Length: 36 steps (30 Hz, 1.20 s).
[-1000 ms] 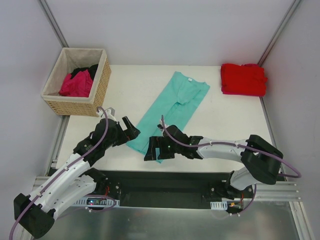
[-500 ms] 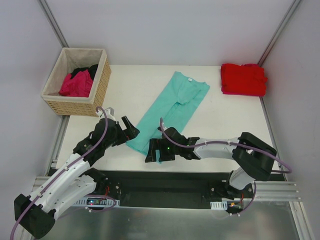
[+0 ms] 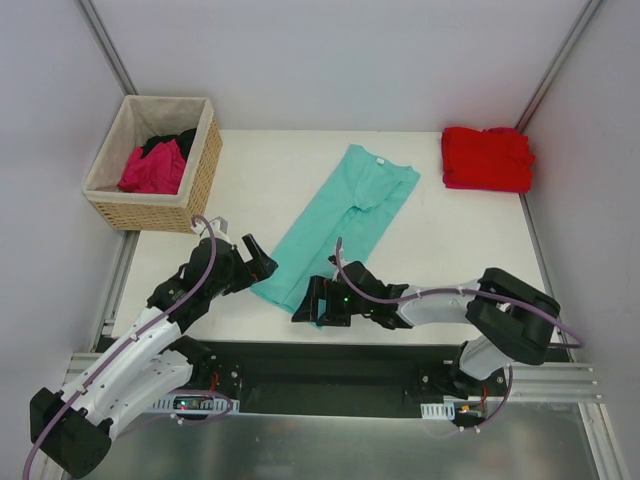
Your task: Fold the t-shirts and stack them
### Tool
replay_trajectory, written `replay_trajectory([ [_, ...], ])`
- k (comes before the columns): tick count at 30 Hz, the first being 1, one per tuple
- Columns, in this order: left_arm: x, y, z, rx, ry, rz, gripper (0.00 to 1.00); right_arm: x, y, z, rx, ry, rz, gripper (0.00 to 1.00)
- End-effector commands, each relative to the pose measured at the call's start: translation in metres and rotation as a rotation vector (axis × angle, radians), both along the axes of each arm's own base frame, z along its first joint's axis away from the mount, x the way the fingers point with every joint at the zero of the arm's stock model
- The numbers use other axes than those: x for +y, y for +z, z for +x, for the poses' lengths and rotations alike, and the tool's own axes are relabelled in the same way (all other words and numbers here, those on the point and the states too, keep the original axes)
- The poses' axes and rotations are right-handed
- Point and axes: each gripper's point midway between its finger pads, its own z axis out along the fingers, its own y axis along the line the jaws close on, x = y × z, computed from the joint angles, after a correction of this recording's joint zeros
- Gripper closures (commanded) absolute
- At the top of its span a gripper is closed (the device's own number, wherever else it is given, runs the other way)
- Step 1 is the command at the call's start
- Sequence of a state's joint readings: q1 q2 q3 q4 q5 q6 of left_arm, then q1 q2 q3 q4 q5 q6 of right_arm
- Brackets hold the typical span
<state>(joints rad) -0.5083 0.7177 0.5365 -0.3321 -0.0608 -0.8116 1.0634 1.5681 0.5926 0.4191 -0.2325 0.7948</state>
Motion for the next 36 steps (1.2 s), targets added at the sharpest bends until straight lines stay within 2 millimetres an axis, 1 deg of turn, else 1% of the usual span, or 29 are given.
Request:
replay_trajectory([
  [1, 0.000, -0.001, 0.000, 0.007, -0.004, -0.007, 0.01, -0.083, -0.062, -0.011, 0.063, -0.126, -0.340, 0.03],
  [3, -0.001, 0.000, 0.001, 0.004, -0.005, -0.010, 0.01, -0.095, -0.061, -0.011, 0.056, -0.146, -0.368, 0.03],
  [4, -0.001, 0.001, 0.001, 0.003, -0.007, -0.010, 0.01, -0.103, -0.057, -0.010, 0.046, -0.169, -0.383, 0.03],
  [5, -0.002, 0.000, 0.001, 0.007, -0.007, -0.011, 0.01, -0.106, -0.054, -0.009, 0.039, -0.177, -0.387, 0.04],
  [6, -0.003, 0.000, 0.002, 0.004, -0.009, -0.013, 0.01, -0.112, -0.054, -0.009, 0.039, -0.191, -0.394, 0.03],
  [7, -0.003, 0.001, 0.002, 0.003, -0.010, -0.014, 0.01, -0.123, -0.051, -0.007, 0.025, -0.213, -0.421, 0.03],
  [10, -0.005, 0.001, 0.003, 0.002, -0.012, -0.021, 0.01, -0.141, -0.046, -0.006, 0.015, -0.255, -0.450, 0.03],
  [12, -0.006, 0.001, 0.004, 0.005, -0.015, -0.023, 0.01, -0.150, -0.044, -0.005, 0.016, -0.283, -0.454, 0.03],
  [13, -0.007, 0.001, 0.004, 0.004, -0.019, -0.025, 0.01, -0.160, -0.047, -0.007, 0.021, -0.297, -0.480, 0.04],
  [14, -0.007, 0.001, 0.005, 0.003, -0.019, -0.027, 0.01, -0.161, -0.040, -0.005, 0.009, -0.313, -0.458, 0.04],
  [16, -0.009, 0.000, 0.005, 0.006, -0.022, -0.032, 0.01, -0.171, -0.039, -0.005, 0.007, -0.331, -0.474, 0.03],
  [18, -0.010, -0.002, 0.004, 0.010, -0.025, -0.037, 0.01, -0.173, -0.032, -0.004, -0.005, -0.344, -0.460, 0.04],
  [21, -0.011, -0.002, 0.004, 0.010, -0.030, -0.044, 0.01, -0.185, -0.025, -0.004, -0.023, -0.365, -0.485, 0.04],
  [22, -0.011, -0.002, 0.004, 0.011, -0.031, -0.042, 0.01, -0.185, -0.019, -0.003, -0.039, -0.362, -0.483, 0.03],
  [23, -0.016, -0.001, 0.004, 0.012, -0.056, -0.056, 0.01, -0.181, -0.005, 0.003, -0.068, -0.370, -0.452, 0.03],
  [25, -0.023, 0.008, 0.008, -0.006, -0.098, -0.057, 0.01, -0.186, 0.010, 0.011, -0.127, -0.364, -0.478, 0.03],
  [26, -0.037, 0.010, 0.011, -0.003, -0.164, -0.077, 0.01, -0.176, 0.036, 0.021, -0.175, -0.364, -0.443, 0.03],
  [27, -0.046, 0.028, 0.018, -0.044, -0.224, -0.074, 0.01, -0.181, 0.043, 0.026, -0.207, -0.369, -0.473, 0.03],
  [28, -0.052, 0.035, 0.022, -0.051, -0.253, -0.076, 0.01, -0.179, 0.053, 0.031, -0.236, -0.366, -0.473, 0.04],
  [29, -0.063, 0.037, 0.029, -0.043, -0.297, -0.088, 0.01, -0.176, 0.066, 0.037, -0.282, -0.345, -0.468, 0.03],
  [30, -0.070, 0.060, 0.041, -0.101, -0.316, -0.091, 0.01, -0.168, 0.087, 0.047, -0.323, -0.355, -0.441, 0.03],
  [31, -0.075, 0.071, 0.051, -0.130, -0.324, -0.091, 0.01, -0.164, 0.099, 0.052, -0.349, -0.355, -0.427, 0.03],
  [32, -0.082, 0.069, 0.063, -0.119, -0.334, -0.084, 0.01, -0.162, 0.108, 0.056, -0.379, -0.339, -0.425, 0.03],
  [33, -0.093, 0.103, 0.079, -0.194, -0.360, -0.098, 0.01, -0.155, 0.129, 0.064, -0.412, -0.346, -0.392, 0.03],
  [34, -0.101, 0.114, 0.090, -0.214, -0.377, -0.107, 0.01, -0.153, 0.133, 0.067, -0.422, -0.344, -0.392, 0.03],
  [35, -0.113, 0.104, 0.106, -0.182, -0.400, -0.101, 0.01, -0.150, 0.139, 0.069, -0.441, -0.330, -0.386, 0.03],
  [36, -0.125, 0.139, 0.123, -0.256, -0.432, -0.125, 0.01, -0.144, 0.152, 0.073, -0.457, -0.332, -0.357, 0.03],
])
